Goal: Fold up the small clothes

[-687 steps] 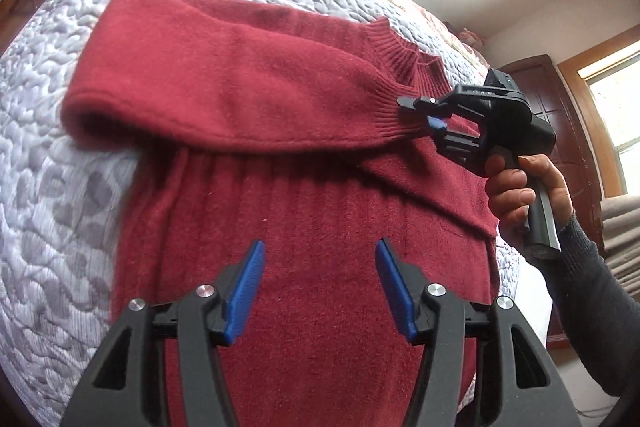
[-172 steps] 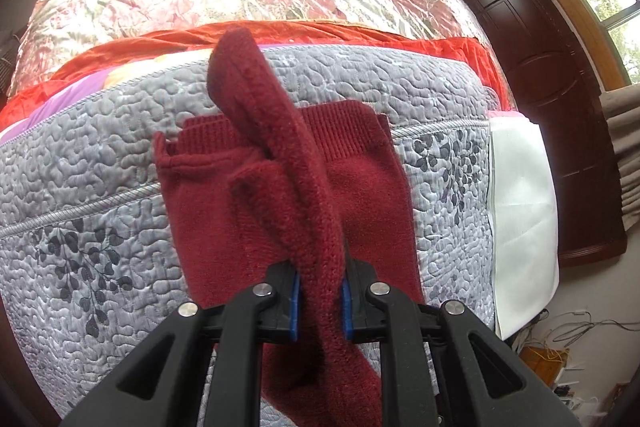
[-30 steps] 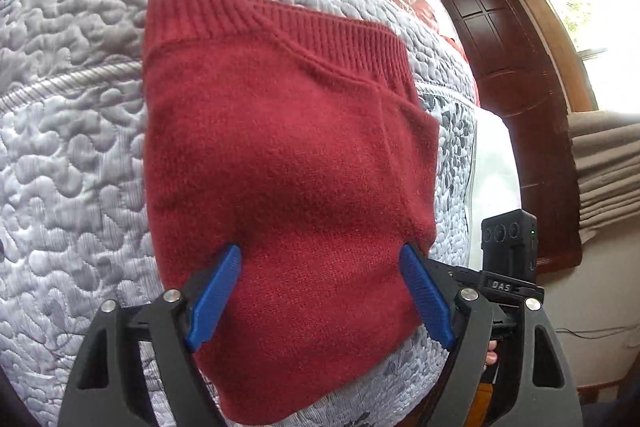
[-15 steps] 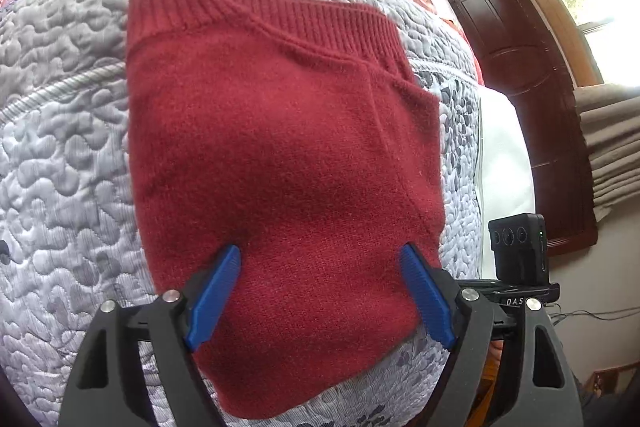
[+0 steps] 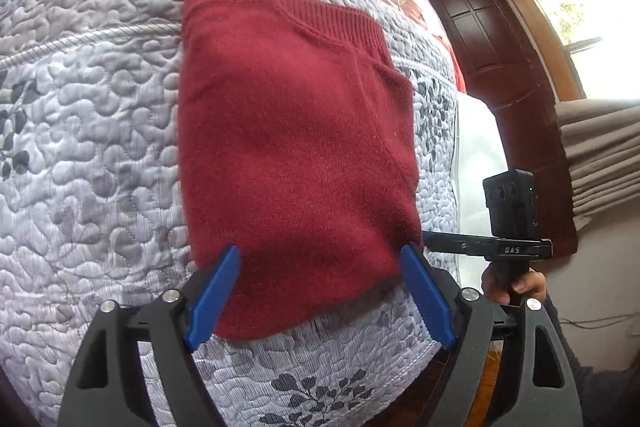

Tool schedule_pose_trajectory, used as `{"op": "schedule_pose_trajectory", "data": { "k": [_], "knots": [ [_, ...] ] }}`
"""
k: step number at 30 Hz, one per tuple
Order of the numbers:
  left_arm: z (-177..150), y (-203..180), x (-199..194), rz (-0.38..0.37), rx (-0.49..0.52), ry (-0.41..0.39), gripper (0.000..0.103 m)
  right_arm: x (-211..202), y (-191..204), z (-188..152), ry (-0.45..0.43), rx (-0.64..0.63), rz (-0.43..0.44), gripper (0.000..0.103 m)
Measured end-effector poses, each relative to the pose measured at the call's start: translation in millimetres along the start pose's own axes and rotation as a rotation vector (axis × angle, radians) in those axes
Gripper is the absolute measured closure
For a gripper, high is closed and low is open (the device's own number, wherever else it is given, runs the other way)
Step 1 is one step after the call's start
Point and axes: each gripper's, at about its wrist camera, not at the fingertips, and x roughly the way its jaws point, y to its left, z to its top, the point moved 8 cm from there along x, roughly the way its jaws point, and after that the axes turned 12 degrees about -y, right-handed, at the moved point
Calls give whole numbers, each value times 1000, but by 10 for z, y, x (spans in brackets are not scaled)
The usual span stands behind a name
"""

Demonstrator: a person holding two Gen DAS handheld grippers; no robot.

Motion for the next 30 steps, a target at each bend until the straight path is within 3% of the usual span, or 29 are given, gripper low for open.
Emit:
{"op": "schedule_pose_trajectory", "data": {
  "k": [2,3,5,8,11,22,26,27,28,29,30],
  "knots": [
    [63,94,-100,-13,-43,-37,15,-127,-47,188,-94,5,-14,8],
    [93,171,-121,-19,-72,-51,13,-124,-84,250,-114,28,-9,8],
    [144,359,-100,-37,-162,-59,12,-13,-158,334,-98,96,49,8],
    [160,581,45,-124,-324,-32,8,248,-277,404,-63,159,90,8],
    [155,749,246,-156,-412,-3,8,480,-243,455,-32,187,129,6],
    [149,794,829,-205,-431,89,5,714,-97,403,37,111,114,5],
    [121,840,916,-217,-456,82,6,681,-231,419,19,134,119,5],
    [126,851,921,-223,-459,77,7,654,-252,405,8,124,120,15],
    [117,866,916,-221,-454,72,21,665,-216,388,11,107,118,33],
    [98,879,917,-202,-436,78,45,696,-204,343,36,105,111,54],
    [64,961,867,-180,-433,92,47,700,-192,341,32,106,104,57]
  ]
}}
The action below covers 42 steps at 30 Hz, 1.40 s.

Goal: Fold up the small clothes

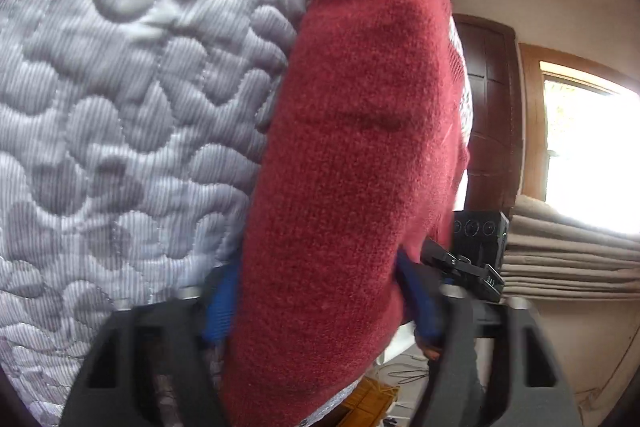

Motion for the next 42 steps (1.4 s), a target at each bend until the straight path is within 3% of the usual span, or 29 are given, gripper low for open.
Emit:
{"op": "schedule_pose_trajectory", "data": {
  "k": [5,11,15,20,22,23,26,28,31,32,33,37,38,39,40,42],
  "knots": [
    [36,-88,-180,40,27,-3,60,-62,190,-13,-45,-37,-44,62],
    [-75,-147,-718,53,56,-49,62,51,608,-349,-43,-60,-35,64],
    [-402,217,-1276,88,24,-79,62,364,860,-870,42,-80,-15,64],
    [-1062,993,-2027,153,-62,-141,62,836,1041,-1780,190,-127,2,63],
    [-1299,1353,-2183,216,-96,-155,58,1062,961,-2078,247,-145,-34,54],
    [-1389,1530,-2225,232,-131,-165,54,1130,902,-2170,259,-166,-76,37],
    [-1498,1748,-2278,213,-215,-188,35,1112,944,-2211,272,-180,-115,23],
    [-1492,1694,-2376,261,-176,-208,34,914,1064,-2067,230,-199,-116,18],
    [-1451,1499,-2643,375,-53,-273,34,548,1146,-1660,89,-239,-162,17],
    [-1435,1382,-2729,393,4,-301,34,486,1185,-1550,55,-238,-160,19],
    [-1439,1232,-2782,376,51,-319,34,426,1147,-1458,43,-237,-159,27],
    [-1615,843,-2741,268,183,-313,34,661,1194,-1204,98,-256,-142,43],
    [-1694,778,-2631,256,212,-288,34,747,1183,-1193,117,-269,-149,57],
    [-1763,697,-2476,250,232,-253,34,845,1245,-1185,128,-285,-150,84],
    [-1828,663,-2326,254,249,-213,34,891,1263,-1172,131,-309,-153,95],
    [-1985,762,-2128,300,281,-145,34,970,1358,-1135,107,-365,-156,95]
  ]
}}
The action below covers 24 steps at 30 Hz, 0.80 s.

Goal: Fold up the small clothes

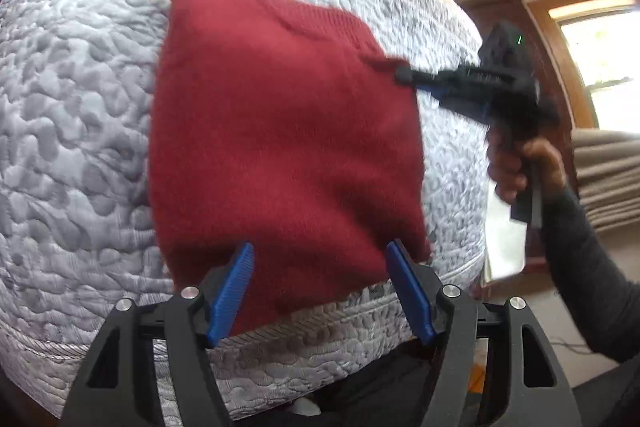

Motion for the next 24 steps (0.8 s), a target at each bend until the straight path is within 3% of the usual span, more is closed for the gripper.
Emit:
{"op": "schedule_pose_trajectory", "data": {
  "k": [2,4,6,9,12,14,16,18,20,22,24],
  "knots": [
    [-151,64,181,37,13,60,34,120,26,85,-20,-15,-40,95],
    [-214,121,313,46,9,92,34,251,-193,8,-12,-40,-110,94],
    [-229,110,359,43,7,105,34,257,-329,-42,-34,-26,-127,88],
    [-187,35,314,46,10,123,33,-53,-264,-108,-80,1,-114,72],
    [-89,-103,115,2,25,84,29,-452,123,-339,-103,-50,-49,72],
    [18,-124,-36,-8,26,24,23,-492,381,-662,-28,-77,16,72],
    [136,-29,-110,-1,-12,-32,19,-342,498,-1003,63,-95,39,77],
    [172,122,-115,7,-78,-40,19,-169,374,-1252,125,-96,-4,87],
    [204,200,-6,-15,-120,-22,18,-63,98,-1324,113,-89,-85,103],
    [199,256,126,-23,-123,13,18,-51,-104,-1322,106,44,-52,103],
    [187,229,135,-11,-108,26,18,-139,-111,-1291,93,96,-29,103]
  ]
}}
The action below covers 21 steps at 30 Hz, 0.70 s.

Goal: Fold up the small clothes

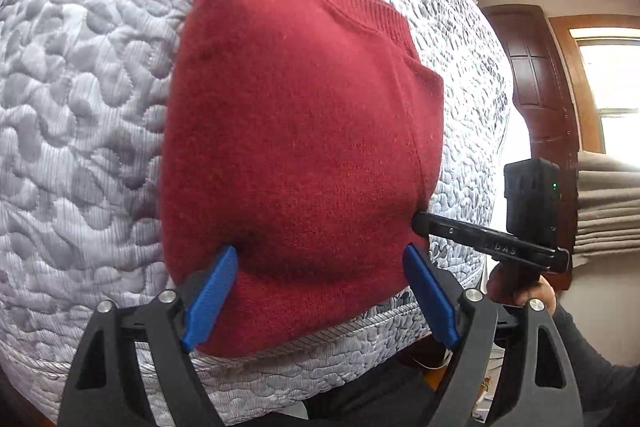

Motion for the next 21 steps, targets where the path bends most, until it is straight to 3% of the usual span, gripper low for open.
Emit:
{"op": "schedule_pose_trajectory", "data": {
  "k": [1,3,7,9,12,16,17,18,19,21],
  "knots": [
    [2,-47,-55,0,5,-2,18,-76,55,7,-12,-12,-1,103],
    [-39,-157,-176,-32,4,-31,17,-273,187,-20,-41,-50,-9,93],
    [-206,-64,-360,-12,-10,-76,12,-359,355,-295,-12,-118,-32,93],
    [-298,115,-305,45,-47,-43,12,-188,252,-456,33,-116,-79,93],
    [-485,340,-65,101,-101,29,12,39,-22,-531,43,-58,-169,103],
    [-611,507,60,176,-160,56,12,-6,30,-541,8,-1,-169,98],
    [-630,499,24,176,-180,50,12,-79,120,-560,-2,-21,-170,89],
    [-639,465,-49,166,-195,38,12,-175,238,-569,-15,-45,-173,71],
    [-646,423,-151,159,-195,24,12,-308,378,-586,-38,-76,-185,62],
    [-661,261,-426,137,-173,-11,12,-580,672,-621,-81,-150,-229,34]
  ]
}}
